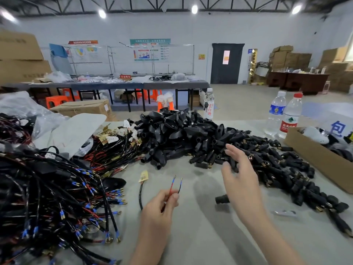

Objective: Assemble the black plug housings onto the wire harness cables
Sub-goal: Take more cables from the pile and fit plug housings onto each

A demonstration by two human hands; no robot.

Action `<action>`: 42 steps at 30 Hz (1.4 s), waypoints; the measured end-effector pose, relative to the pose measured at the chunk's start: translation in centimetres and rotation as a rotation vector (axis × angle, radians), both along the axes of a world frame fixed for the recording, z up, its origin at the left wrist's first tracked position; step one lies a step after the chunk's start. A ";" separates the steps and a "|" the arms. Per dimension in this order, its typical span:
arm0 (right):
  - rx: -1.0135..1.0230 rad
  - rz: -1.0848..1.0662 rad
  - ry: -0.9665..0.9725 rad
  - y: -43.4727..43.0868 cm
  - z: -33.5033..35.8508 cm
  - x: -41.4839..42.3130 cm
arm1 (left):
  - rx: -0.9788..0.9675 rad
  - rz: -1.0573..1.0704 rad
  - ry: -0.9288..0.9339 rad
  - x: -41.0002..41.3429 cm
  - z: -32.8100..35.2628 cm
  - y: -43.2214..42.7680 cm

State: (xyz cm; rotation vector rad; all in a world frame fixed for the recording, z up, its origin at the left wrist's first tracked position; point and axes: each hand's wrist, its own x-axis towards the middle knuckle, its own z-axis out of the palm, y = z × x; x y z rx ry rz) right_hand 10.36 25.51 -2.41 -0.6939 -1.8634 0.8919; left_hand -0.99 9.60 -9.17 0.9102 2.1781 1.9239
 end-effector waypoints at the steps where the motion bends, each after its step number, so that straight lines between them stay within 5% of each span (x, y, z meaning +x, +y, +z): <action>1: 0.000 0.042 -0.033 0.5 0.9 -1.6 | 0.027 0.052 -0.037 -0.6 0.1 -0.1; 9: -0.021 0.233 -0.600 0.2 -3.0 -18.6 | 0.071 0.282 -0.081 -3.2 0.8 -0.9; 17: -0.004 0.191 -0.681 0.5 -4.2 -22.6 | 0.111 0.288 -0.028 -3.6 0.9 -0.5; 21: -0.116 0.280 -0.587 1.0 -3.9 -18.2 | 0.042 0.272 0.042 -2.9 1.5 -0.8; 26: -0.761 0.462 -0.113 0.2 -3.6 -9.8 | -0.059 0.183 0.092 -1.5 1.4 -0.6; 29: -0.982 0.428 0.062 -0.7 -3.5 -4.6 | -0.147 0.134 0.177 0.2 1.8 -0.4; 34: -1.031 0.347 0.171 -2.5 -3.5 1.4 | -0.208 0.093 0.377 2.4 1.7 -0.3; 38: -1.151 0.491 0.161 -3.4 -4.4 3.4 | -0.234 0.073 0.489 3.4 1.4 -0.2; 42: -1.021 0.589 0.122 -3.9 -4.9 3.8 | -0.222 0.052 0.456 3.7 1.2 0.0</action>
